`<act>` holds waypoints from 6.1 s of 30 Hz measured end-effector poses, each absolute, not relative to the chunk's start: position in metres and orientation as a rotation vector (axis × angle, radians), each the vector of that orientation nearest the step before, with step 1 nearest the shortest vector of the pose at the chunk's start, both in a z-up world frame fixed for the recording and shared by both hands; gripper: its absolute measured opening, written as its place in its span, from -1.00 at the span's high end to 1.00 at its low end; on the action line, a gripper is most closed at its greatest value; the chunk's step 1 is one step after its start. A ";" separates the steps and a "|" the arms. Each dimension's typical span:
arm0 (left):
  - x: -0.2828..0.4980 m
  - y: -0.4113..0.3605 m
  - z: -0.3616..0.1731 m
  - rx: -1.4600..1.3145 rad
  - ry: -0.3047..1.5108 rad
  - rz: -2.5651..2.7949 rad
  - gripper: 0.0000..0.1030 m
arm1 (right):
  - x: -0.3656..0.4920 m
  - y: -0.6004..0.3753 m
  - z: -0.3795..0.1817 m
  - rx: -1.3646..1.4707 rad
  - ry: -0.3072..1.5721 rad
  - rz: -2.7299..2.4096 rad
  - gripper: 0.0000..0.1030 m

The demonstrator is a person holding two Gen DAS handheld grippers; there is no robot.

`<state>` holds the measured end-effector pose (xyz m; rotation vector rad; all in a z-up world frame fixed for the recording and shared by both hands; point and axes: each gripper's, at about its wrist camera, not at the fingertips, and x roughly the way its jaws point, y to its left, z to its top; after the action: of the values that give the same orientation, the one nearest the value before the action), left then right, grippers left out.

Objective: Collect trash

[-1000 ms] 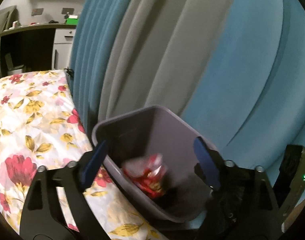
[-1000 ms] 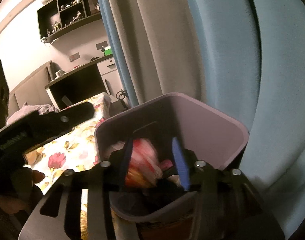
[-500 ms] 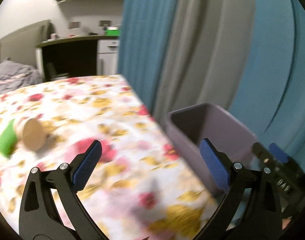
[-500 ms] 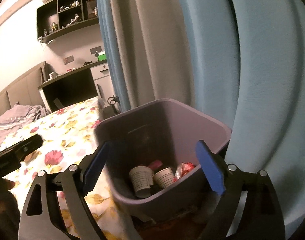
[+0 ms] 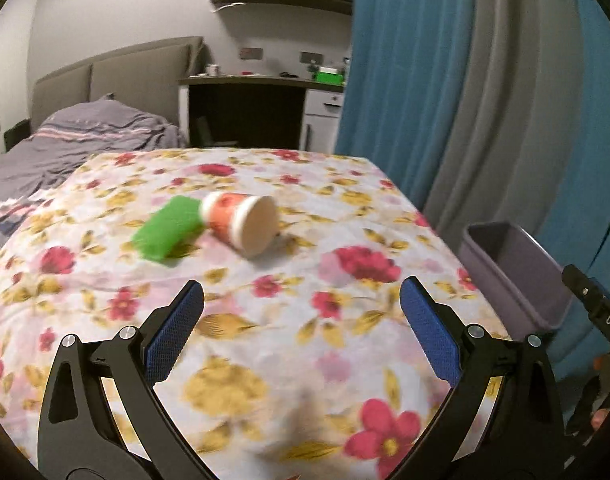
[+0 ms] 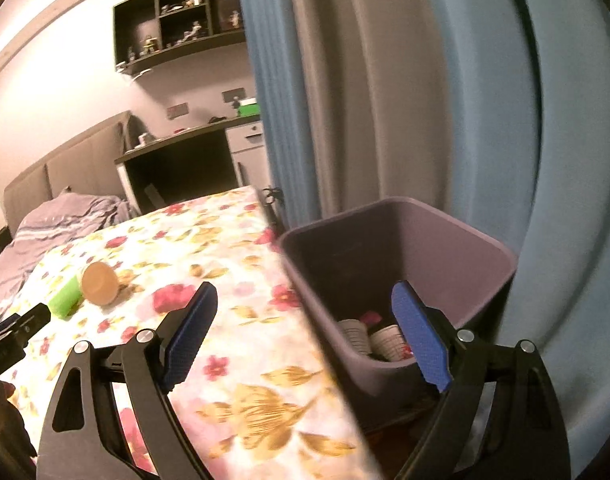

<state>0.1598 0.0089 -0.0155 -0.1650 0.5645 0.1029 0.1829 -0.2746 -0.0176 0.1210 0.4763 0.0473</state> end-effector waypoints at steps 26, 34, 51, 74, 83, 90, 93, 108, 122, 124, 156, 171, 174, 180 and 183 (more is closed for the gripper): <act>0.122 0.118 -0.017 -0.197 0.547 0.279 -0.88 | 0.182 -0.121 -0.018 -0.010 0.545 0.260 -0.66; 0.135 0.139 -0.023 -0.173 0.559 0.290 -0.88 | 0.204 -0.089 -0.029 -0.003 0.585 0.296 -0.66; 0.166 0.195 -0.041 -0.246 0.576 0.260 -0.88 | 0.264 -0.003 -0.054 0.002 0.681 0.460 -0.19; 0.248 0.196 -0.069 -0.234 0.665 0.144 -0.84 | 0.286 0.022 -0.066 -0.039 0.679 0.553 0.92; 0.287 0.197 -0.090 -0.257 0.805 0.119 -0.05 | 0.273 -0.002 -0.056 -0.029 0.659 0.538 0.93; 0.280 0.191 -0.083 -0.243 0.773 0.093 0.78 | 0.261 -0.010 -0.052 -0.037 0.654 0.535 0.93; 0.269 0.184 -0.074 -0.230 0.740 0.085 0.79 | 0.253 -0.014 -0.048 -0.039 0.648 0.535 0.93; 0.190 0.097 -0.014 -0.096 0.591 0.048 0.79 | 0.194 -0.087 -0.009 -0.033 0.589 0.484 0.93; 0.194 -0.055 0.011 0.004 0.556 -0.239 0.79 | 0.171 -0.230 0.009 0.022 0.530 0.219 0.93; 0.206 -0.083 0.012 0.005 0.561 -0.299 0.79 | 0.177 -0.253 0.007 0.033 0.530 0.157 0.93; 0.328 -0.217 -0.044 -0.146 0.763 -0.588 -0.28 | 0.232 -0.351 -0.051 0.150 0.631 -0.030 -0.02; 0.271 -0.156 -0.026 0.028 0.575 -0.225 -0.89 | 0.217 -0.325 -0.037 0.069 0.555 -0.157 -0.73; 0.260 -0.143 -0.023 0.014 0.571 -0.211 -0.89 | 0.212 -0.318 -0.033 0.072 0.545 -0.155 -0.74; 0.236 -0.126 -0.019 0.003 0.543 -0.188 -0.89 | 0.194 -0.301 -0.023 0.057 0.512 -0.150 -0.74; 0.222 -0.115 -0.019 -0.025 0.543 -0.190 -0.89 | 0.184 -0.293 -0.019 0.052 0.495 -0.154 -0.74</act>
<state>0.2224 -0.1155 -0.0193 -0.0246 0.5429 -0.1899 0.1842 -0.2933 -0.0193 0.0520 0.4954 -0.1544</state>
